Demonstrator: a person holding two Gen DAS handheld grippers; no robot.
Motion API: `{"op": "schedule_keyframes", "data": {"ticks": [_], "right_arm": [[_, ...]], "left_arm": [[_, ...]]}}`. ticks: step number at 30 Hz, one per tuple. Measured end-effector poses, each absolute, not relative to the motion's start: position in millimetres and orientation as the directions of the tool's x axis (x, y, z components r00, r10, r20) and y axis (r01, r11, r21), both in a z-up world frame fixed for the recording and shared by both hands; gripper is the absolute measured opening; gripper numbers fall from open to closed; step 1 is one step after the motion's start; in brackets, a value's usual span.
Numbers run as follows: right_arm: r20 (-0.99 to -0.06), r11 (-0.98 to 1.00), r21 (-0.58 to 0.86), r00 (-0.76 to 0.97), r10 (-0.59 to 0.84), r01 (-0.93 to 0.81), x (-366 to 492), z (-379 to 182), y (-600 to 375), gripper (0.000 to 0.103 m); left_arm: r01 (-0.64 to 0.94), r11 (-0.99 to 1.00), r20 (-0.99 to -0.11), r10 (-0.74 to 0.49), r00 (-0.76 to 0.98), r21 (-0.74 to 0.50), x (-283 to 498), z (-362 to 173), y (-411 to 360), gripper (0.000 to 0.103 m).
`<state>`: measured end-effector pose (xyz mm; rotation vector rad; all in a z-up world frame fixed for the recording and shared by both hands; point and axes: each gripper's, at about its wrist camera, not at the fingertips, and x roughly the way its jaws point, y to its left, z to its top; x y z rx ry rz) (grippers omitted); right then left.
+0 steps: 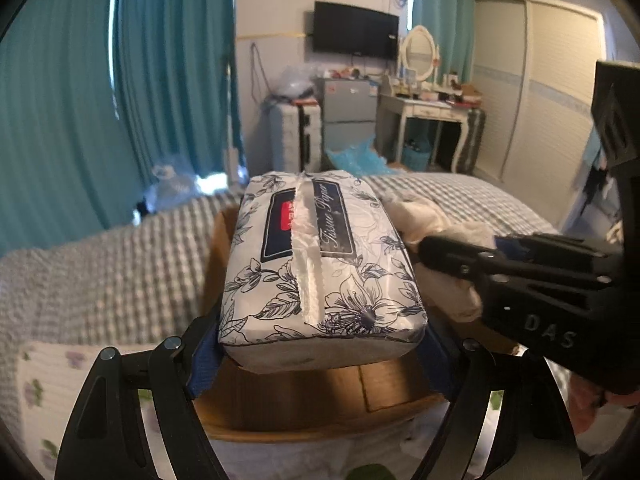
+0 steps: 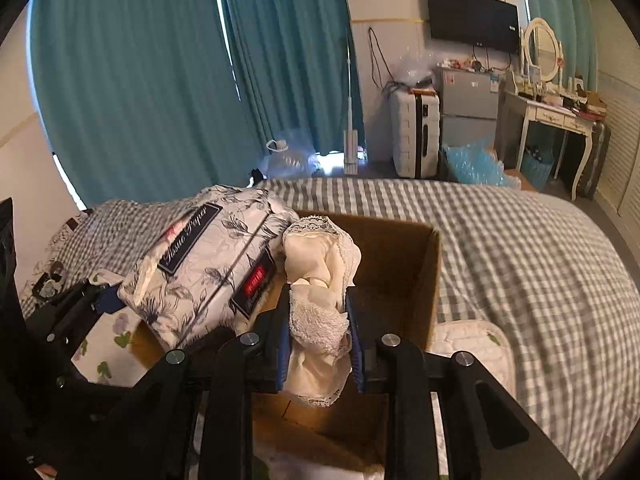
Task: Organize soft objects
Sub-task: 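Carry the tissue pack with the left tool while the right carries the lace cloth into the box, then open both tools to drop the items into the box and lift away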
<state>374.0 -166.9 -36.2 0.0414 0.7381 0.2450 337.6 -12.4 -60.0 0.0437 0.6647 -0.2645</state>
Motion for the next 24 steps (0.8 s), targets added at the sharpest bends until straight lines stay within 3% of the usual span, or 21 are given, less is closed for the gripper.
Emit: {"op": "schedule_keyframes", "data": {"ticks": [1,2,3,9,15,24], "right_arm": [[-0.662,0.972,0.119,0.714,0.229,-0.202,376.2,-40.1,-167.5,0.04],[-0.659,0.974,0.114,0.719,0.221,-0.194,375.4,-43.0,-168.7,0.063],[-0.648,0.976,0.113,0.73,0.214,-0.185,372.9,-44.7,-171.6,0.075],[-0.639,0.981,0.103,0.745,0.194,-0.167,350.5,-33.8,-184.5,0.078],[-0.598,0.986,0.084,0.785,0.163,-0.141,314.3,16.2,-205.3,0.087],[-0.501,0.99,-0.031,0.859,0.102,-0.136,216.3,119.6,-196.1,0.091]], "left_arm": [[0.249,0.966,-0.622,-0.233,0.748,-0.063,339.7,-63.5,-10.9,0.085],[0.235,0.97,-0.626,-0.222,0.747,-0.063,340.4,-66.2,-11.6,0.085],[0.224,0.973,-0.63,-0.205,0.749,-0.051,340.4,-68.2,-12.3,0.085],[0.221,0.975,-0.632,-0.172,0.755,-0.001,326.1,-58.0,-14.7,0.085],[0.209,0.978,-0.58,-0.164,0.798,0.011,302.0,-0.2,-14.8,0.085],[0.165,0.986,-0.402,-0.145,0.904,0.014,201.9,111.0,11.6,0.086]]}}
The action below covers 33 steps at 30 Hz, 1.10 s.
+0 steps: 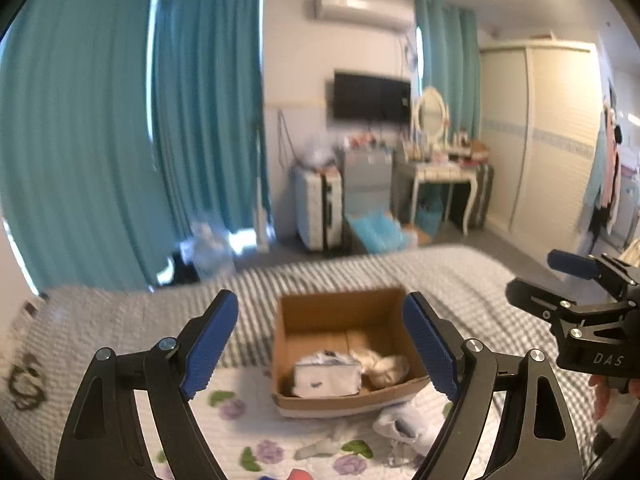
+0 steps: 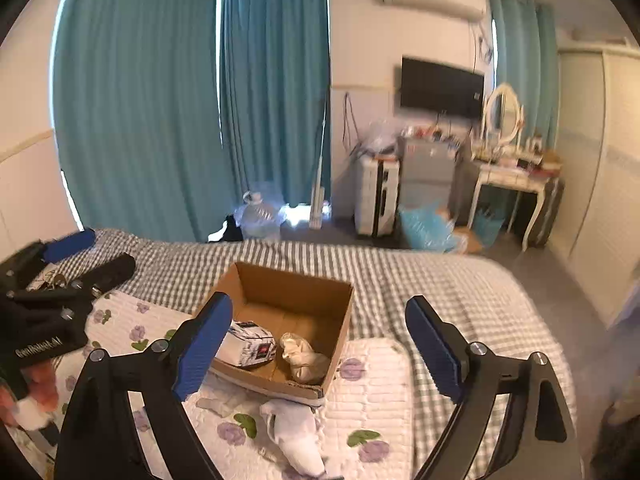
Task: Organize soft objects
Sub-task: 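Open both tools to drop the items into the box and lift away, then grasp the small blue-and-white tissue pack with the right tool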
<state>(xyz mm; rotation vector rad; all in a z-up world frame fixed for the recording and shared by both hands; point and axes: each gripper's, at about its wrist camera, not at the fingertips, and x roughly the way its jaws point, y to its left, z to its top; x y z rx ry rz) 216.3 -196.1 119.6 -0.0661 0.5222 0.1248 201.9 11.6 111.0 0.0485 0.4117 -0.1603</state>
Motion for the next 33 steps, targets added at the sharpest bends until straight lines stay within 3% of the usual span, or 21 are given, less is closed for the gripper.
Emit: {"op": "schedule_keyframes", "data": {"ticks": [9,14,20,29,33], "right_arm": [[-0.407,0.975,-0.091,0.901,0.15,-0.203,104.7,178.9,-150.9,0.097],[-0.418,0.971,-0.095,0.894,0.161,-0.219,73.9,165.1,-127.2,0.097],[-0.477,0.966,-0.1,0.864,0.164,-0.239,76.8,110.1,-96.1,0.097],[-0.652,0.963,-0.033,0.736,0.181,-0.266,150.0,-19.9,-51.5,0.097],[-0.727,0.96,-0.022,0.664,0.176,-0.278,180.5,-80.8,-40.0,0.097]], "left_arm": [[0.144,0.988,-0.285,-0.121,0.951,0.062,104.7,165.3,41.4,0.089],[0.135,0.986,-0.338,-0.094,0.936,0.1,86.9,143.1,61.5,0.089],[0.111,0.99,-0.434,-0.063,0.899,0.087,90.8,82.3,96.1,0.089],[-0.031,0.999,-0.581,0.032,0.813,0.012,145.9,-50.4,139.9,0.089],[-0.055,0.996,-0.601,0.082,0.795,0.064,163.8,-98.4,138.9,0.089]]}}
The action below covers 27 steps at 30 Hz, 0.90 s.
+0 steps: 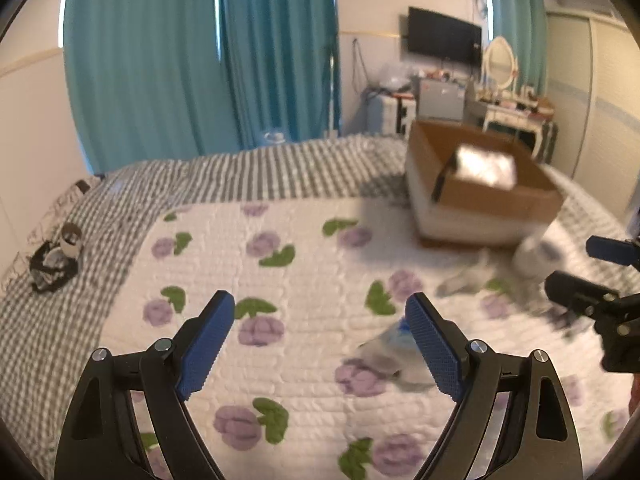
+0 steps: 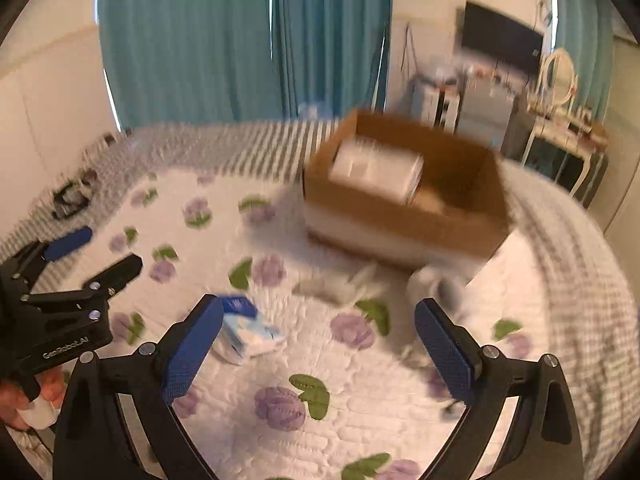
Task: Organize soft objects
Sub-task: 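Grasp the small blue-and-white tissue pack with the right tool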
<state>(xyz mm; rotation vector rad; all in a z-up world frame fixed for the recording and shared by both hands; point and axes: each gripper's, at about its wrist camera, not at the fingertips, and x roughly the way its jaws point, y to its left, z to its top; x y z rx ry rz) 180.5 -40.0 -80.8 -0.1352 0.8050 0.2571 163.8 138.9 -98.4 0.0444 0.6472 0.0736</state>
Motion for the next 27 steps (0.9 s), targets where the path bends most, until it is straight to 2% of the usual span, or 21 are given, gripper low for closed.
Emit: {"op": "schedule_keyframes", "data": {"ticks": [4,7,10,12,19,20,21,22,27], "right_arm": [[-0.767,0.946,0.041,0.596,0.236,-0.321,201.7,-124.8,-31.7,0.095],[-0.772,0.928,0.055,0.574,0.273,-0.368,211.9,-143.0,-19.1,0.095],[-0.785,0.918,0.076,0.544,0.296,-0.39,224.3,-157.8,-7.6,0.094],[-0.794,0.911,0.106,0.518,0.319,-0.398,230.8,-168.3,-2.9,0.087],[-0.805,0.883,0.194,0.445,0.392,-0.427,235.4,-188.3,7.9,0.075],[-0.802,0.881,0.196,0.447,0.397,-0.431,234.2,-188.4,9.2,0.069],[-0.798,0.878,0.2,0.447,0.404,-0.436,232.8,-186.8,9.9,0.059],[-0.791,0.873,0.21,0.449,0.416,-0.439,231.1,-184.1,10.2,0.056],[-0.762,0.882,0.185,0.504,0.407,-0.433,217.3,-169.2,5.3,0.05]], "left_arm": [[-0.049,0.988,-0.615,0.131,0.777,0.149,174.9,-136.0,144.5,0.089],[0.001,0.996,-0.656,0.061,0.752,0.093,181.2,-149.6,155.6,0.089],[-0.014,0.999,-0.679,0.043,0.733,0.049,188.0,-153.8,163.3,0.089],[-0.028,0.998,-0.678,0.054,0.733,0.049,188.5,-151.9,162.6,0.089],[-0.048,0.989,-0.691,0.131,0.711,0.138,190.6,-160.8,157.7,0.088],[-0.051,0.989,-0.694,0.135,0.707,0.141,191.1,-162.6,158.3,0.088],[-0.053,0.988,-0.695,0.138,0.705,0.143,191.1,-164.0,158.7,0.088],[-0.051,0.989,-0.697,0.136,0.704,0.141,190.9,-165.2,159.0,0.088],[-0.053,0.992,-0.701,0.121,0.703,0.118,187.0,-165.5,160.3,0.088]]}}
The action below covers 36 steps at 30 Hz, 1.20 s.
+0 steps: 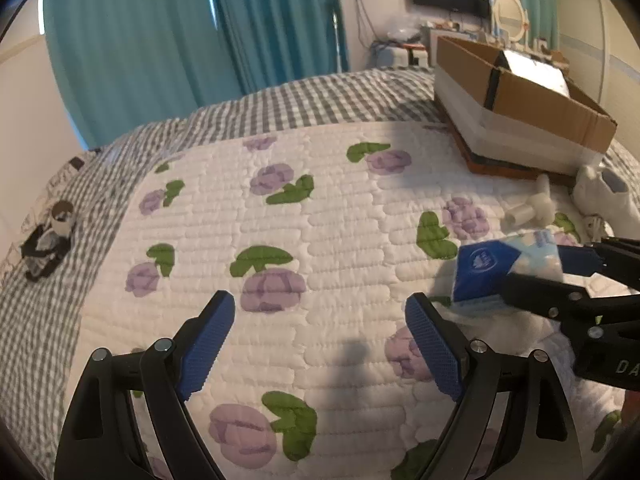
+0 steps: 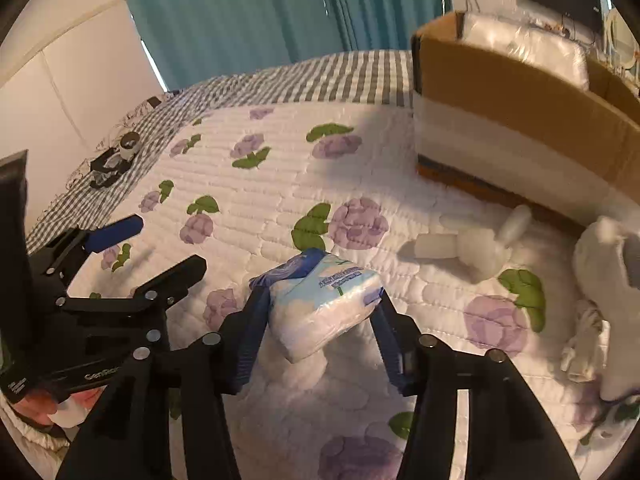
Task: Organize soft objects
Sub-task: 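Grasp the small blue-and-white tissue pack with the right tool, then grasp the white crumpled cloth with the left tool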
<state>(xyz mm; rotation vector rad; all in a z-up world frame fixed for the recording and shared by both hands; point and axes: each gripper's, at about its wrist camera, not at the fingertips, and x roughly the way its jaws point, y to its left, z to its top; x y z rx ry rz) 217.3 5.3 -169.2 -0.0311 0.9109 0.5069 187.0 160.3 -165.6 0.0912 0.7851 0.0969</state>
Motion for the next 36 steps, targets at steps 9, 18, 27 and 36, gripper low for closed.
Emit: {"op": "schedule_keyframes", "data": {"ticks": [9,18,27,36], "right_arm": [[-0.682,0.937,0.177,0.649,0.338,-0.302,187.1,-133.9,-44.6,0.048],[-0.699,0.96,0.176,0.659,0.278,-0.218,184.3,-141.6,-73.1,0.048],[-0.702,0.961,0.158,0.659,0.27,-0.226,181.4,-144.0,-72.7,0.048],[-0.705,0.96,0.106,0.661,0.257,-0.261,148.4,-121.6,-73.8,0.048]], "left_arm": [[0.042,0.999,-0.719,-0.005,0.695,0.034,174.5,-166.0,129.2,0.088],[0.175,0.982,-0.759,-0.166,0.63,-0.069,186.9,-182.8,86.6,0.086],[0.185,0.976,-0.786,-0.2,0.585,-0.111,192.8,-194.7,84.1,0.045],[0.159,0.986,-0.751,-0.135,0.647,-0.04,164.7,-169.0,78.7,0.043]]}}
